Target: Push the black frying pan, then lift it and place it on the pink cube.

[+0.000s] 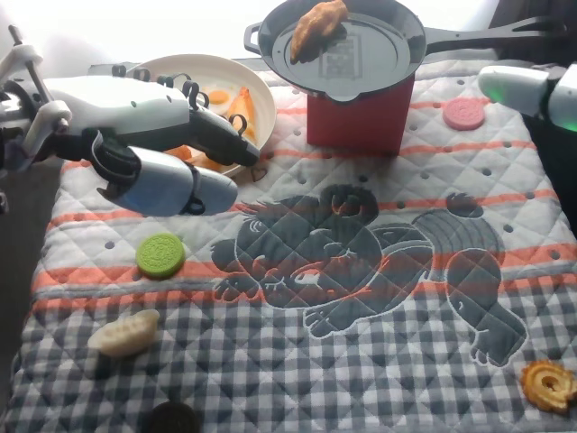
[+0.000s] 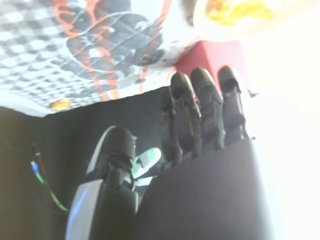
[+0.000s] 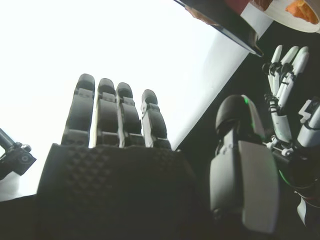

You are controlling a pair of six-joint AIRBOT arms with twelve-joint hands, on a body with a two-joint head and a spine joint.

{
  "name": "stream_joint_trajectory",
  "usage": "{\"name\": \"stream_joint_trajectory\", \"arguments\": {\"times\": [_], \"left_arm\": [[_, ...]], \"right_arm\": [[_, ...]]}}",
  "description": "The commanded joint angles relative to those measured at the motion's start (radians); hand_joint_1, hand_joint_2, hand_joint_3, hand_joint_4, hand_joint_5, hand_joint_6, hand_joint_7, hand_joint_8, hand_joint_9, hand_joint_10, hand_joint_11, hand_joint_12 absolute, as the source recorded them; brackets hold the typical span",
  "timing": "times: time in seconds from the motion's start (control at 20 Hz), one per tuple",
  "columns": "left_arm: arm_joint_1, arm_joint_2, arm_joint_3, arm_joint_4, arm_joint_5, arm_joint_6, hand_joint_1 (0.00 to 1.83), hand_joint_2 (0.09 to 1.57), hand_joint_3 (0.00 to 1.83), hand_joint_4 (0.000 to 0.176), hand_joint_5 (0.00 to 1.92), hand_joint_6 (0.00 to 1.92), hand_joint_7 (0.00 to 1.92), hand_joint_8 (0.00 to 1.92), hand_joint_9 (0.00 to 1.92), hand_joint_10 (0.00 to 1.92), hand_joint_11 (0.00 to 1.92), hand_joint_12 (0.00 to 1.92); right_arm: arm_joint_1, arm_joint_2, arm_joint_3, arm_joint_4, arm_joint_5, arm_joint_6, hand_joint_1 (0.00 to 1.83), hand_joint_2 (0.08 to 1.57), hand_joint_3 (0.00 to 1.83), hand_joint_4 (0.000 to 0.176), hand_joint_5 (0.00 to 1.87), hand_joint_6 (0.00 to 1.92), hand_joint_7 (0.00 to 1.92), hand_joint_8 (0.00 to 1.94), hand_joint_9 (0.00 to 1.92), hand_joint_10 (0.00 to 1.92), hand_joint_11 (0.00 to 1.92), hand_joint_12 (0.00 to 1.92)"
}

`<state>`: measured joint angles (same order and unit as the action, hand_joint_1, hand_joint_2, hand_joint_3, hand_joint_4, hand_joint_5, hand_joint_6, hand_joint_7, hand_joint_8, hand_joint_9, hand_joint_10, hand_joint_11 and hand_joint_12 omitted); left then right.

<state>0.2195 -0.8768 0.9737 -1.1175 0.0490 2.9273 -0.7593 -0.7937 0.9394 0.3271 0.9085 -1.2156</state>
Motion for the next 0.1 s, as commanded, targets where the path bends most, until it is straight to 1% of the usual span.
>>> {"name": "stream_joint_trajectory", "arguments": {"times": [0.0,0.05], "left_arm": [[-0.001,0.007,-0.005,0.005,-0.068,-0.004,0.02,1.44,0.0,0.002,0.38,0.0,0.46,0.0,0.17,0.58,0.0,0.65],[0.002,0.005,-0.008,0.016,-0.079,-0.004,0.02,1.44,0.0,0.002,0.38,0.0,0.46,0.0,0.17,0.58,0.0,0.65]], "right_arm": [[0.0,0.009,-0.008,-0.013,0.154,0.003,0.27,1.16,0.01,0.08,0.0,0.0,0.0,0.0,0.0,0.0,0.0,0.0],[-0.011,0.013,-0.014,-0.013,0.171,0.008,0.27,1.16,0.01,0.08,0.0,0.0,0.0,0.0,0.0,0.0,0.0,0.0]]}}
